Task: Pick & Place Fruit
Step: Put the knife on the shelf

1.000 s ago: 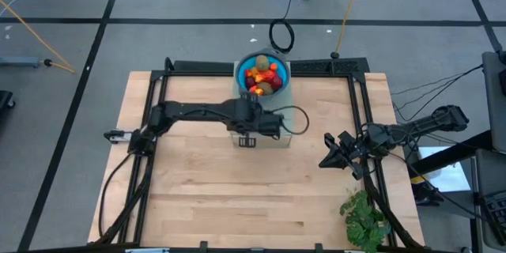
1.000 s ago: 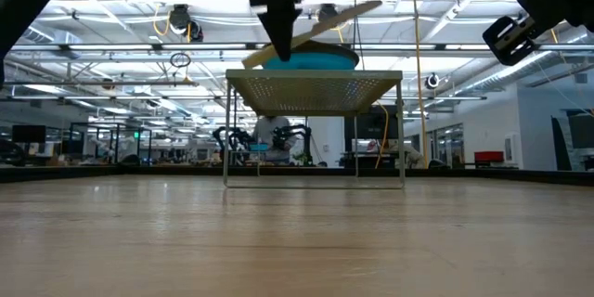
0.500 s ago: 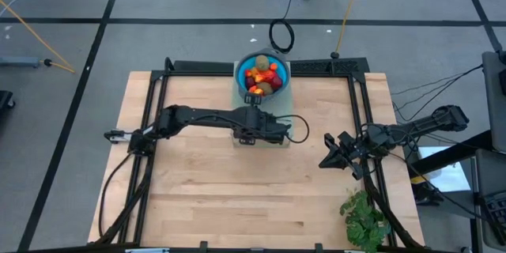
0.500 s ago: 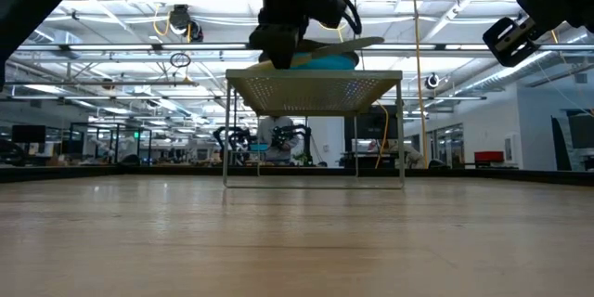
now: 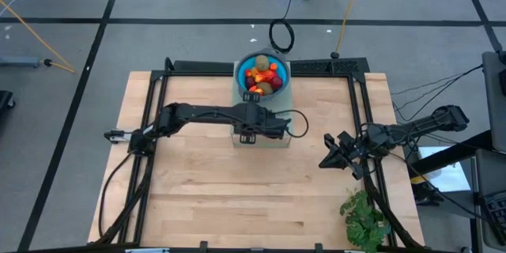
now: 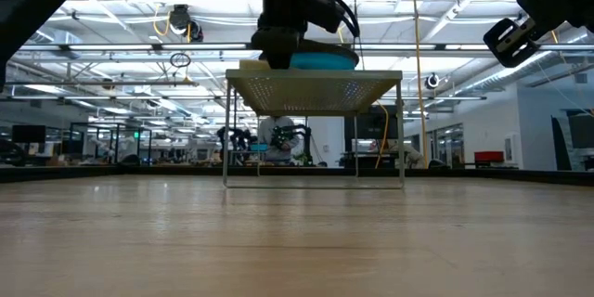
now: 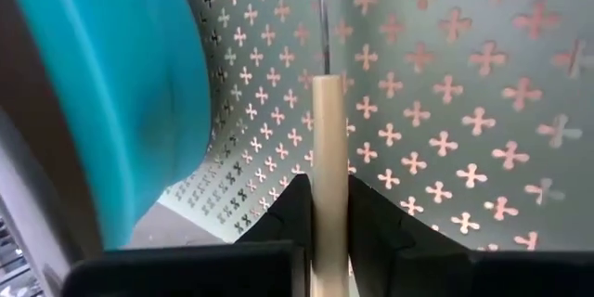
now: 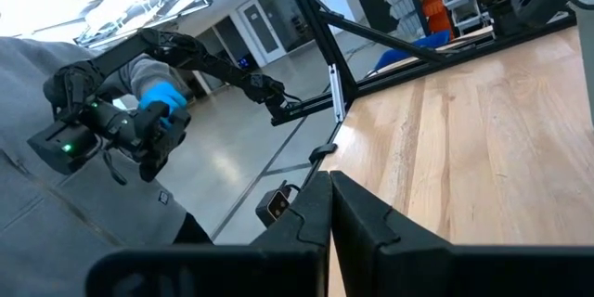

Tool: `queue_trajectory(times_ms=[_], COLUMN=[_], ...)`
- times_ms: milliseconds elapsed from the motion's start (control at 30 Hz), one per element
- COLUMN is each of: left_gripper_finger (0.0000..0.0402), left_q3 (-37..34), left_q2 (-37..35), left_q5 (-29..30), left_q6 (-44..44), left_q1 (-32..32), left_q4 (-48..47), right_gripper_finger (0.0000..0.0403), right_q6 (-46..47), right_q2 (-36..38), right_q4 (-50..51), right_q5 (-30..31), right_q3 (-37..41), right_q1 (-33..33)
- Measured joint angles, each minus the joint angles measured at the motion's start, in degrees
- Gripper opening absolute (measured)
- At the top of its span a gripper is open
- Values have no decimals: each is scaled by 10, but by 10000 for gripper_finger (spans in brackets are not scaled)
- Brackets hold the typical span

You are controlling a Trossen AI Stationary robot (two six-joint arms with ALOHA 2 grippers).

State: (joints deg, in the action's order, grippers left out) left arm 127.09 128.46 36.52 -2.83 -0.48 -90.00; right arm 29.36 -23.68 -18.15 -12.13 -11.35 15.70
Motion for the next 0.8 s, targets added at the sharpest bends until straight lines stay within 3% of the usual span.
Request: queue_trajectory(times_ms=[167, 433, 800], left_gripper_finger=[25, 76, 80], left_q3=[0, 0, 1], left_q2=[0, 0, 0], left_q5=[-5, -5, -9], left_q6=[0, -20, -40], left_q1=[2, 2, 2], left_q4=[0, 0, 0], right_gripper_finger=[0, 0, 0], right_q6=[0, 0, 0], right_q2=[0, 0, 0], right_q4=[0, 0, 0], right_q5=[0, 0, 0], right_q3=[0, 0, 0], right_q1=[0, 0, 0])
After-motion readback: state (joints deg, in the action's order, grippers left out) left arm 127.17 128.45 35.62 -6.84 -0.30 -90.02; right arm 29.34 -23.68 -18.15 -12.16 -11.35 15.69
